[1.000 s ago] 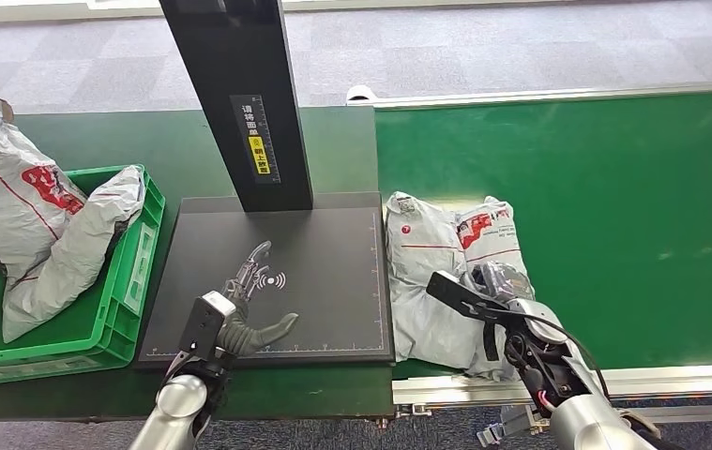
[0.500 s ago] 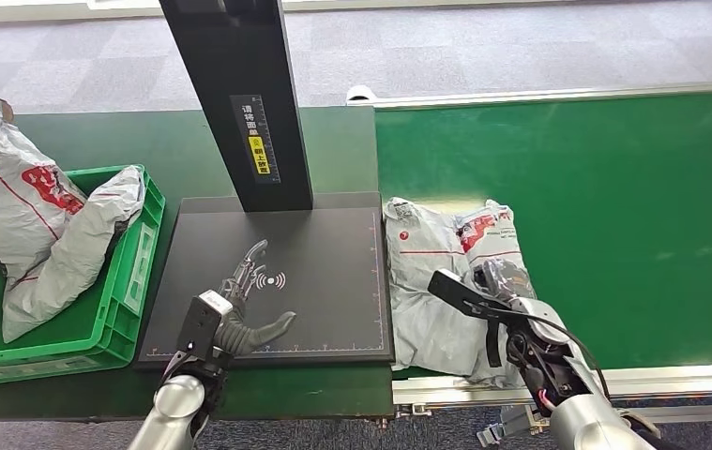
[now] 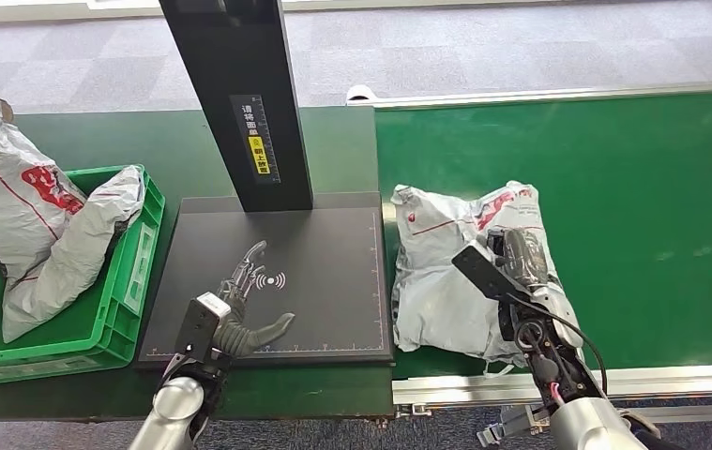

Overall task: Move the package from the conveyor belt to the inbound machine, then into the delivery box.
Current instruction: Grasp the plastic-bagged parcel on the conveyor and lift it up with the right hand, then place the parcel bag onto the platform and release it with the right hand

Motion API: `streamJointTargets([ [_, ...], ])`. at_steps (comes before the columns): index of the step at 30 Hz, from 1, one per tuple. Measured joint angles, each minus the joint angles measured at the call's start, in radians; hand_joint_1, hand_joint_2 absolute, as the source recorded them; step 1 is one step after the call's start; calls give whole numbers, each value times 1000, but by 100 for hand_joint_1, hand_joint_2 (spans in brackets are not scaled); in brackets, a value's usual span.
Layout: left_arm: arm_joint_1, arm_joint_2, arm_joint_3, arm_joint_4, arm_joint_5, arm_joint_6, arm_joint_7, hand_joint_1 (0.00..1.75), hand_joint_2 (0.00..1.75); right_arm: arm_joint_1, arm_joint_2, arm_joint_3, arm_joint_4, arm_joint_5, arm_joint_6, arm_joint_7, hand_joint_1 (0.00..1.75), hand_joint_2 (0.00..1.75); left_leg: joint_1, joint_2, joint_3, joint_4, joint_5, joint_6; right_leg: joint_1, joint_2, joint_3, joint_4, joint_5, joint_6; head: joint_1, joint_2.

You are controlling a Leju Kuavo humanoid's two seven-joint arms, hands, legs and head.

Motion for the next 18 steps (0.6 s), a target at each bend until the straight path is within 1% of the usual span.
streamJointTargets([
  [3,-2,1,0,2,8,0,-11,0,175,23,10,-55,-88,-159,28,-86,175,175,0,0,0,0,0,0,0,0,0,0,0,0,0,0],
  [7,-7,5,0,9,18,1,-21,0,175,48,21,-105,-185,-317,92,-148,175,175,0,0,0,0,0,0,0,0,0,0,0,0,0,0],
  [10,-9,8,0,16,25,6,-30,0,175,62,27,-127,-232,-392,119,-170,175,175,0,0,0,0,0,0,0,0,0,0,0,0,0,0],
  [14,-10,10,0,20,29,13,-39,0,175,74,32,-144,-272,-429,126,-184,175,175,0,0,0,0,0,0,0,0,0,0,0,0,0,0],
  [16,-10,10,0,19,28,50,-60,0,175,81,34,-150,-288,-454,123,-197,175,175,0,0,0,0,0,0,0,0,0,0,0,0,0,0],
  [18,-9,8,5,10,26,149,-109,0,175,95,36,-154,-314,-477,115,-212,175,175,0,0,0,0,0,0,0,0,0,0,0,0,0,0],
])
